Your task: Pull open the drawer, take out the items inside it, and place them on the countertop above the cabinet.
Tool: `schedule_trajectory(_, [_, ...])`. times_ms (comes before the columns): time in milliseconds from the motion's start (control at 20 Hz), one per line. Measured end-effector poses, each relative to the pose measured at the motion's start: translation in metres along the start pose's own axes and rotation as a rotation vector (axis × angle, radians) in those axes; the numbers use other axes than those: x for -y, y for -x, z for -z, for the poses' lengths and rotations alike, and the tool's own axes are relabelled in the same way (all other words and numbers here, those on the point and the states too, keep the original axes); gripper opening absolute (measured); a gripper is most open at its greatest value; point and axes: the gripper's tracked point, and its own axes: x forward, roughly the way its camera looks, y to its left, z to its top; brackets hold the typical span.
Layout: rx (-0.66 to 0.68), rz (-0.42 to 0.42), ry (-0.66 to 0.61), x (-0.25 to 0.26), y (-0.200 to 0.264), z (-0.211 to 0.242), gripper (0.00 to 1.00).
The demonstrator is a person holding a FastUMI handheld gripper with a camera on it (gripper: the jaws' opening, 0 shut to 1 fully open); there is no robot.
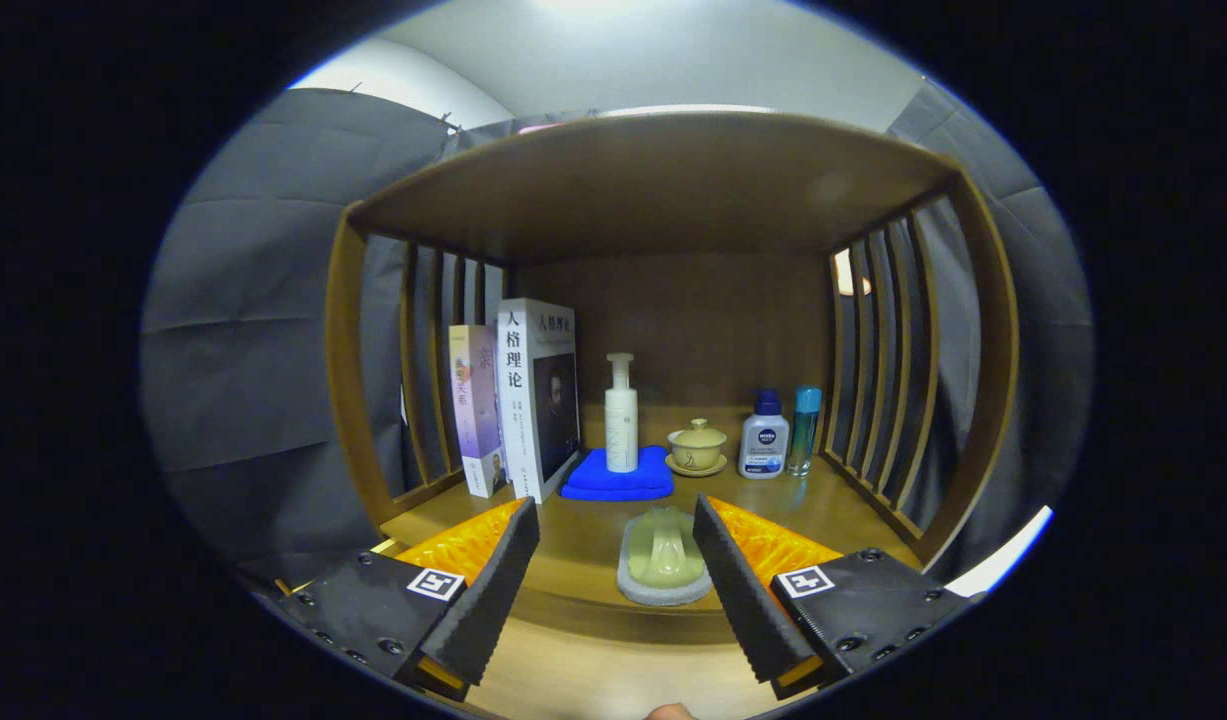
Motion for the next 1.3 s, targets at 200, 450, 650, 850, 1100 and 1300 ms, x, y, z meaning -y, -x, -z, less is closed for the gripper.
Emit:
schedule_trajectory(200, [0.051, 0.014, 0.003, -0.011, 0.042, 0.003, 0.98])
schedule_trajectory(450, [0.086, 0.038, 0.051, -0.014, 0.083, 0.017, 0.98])
schedule_trajectory(650, [0.097, 0.042, 0.041, -0.022, 0.113, 0.038, 0.98])
schedule_trajectory(850, [0.100, 0.052, 0.058, -0.030, 0.139, 0.066, 0.98])
schedule_trajectory(1100, [0.096, 0.051, 0.075, -0.039, 0.163, 0.092, 0.98])
schedule_trajectory(1300, [0.076, 0.048, 0.048, -0.044, 0.177, 0.119, 0.98])
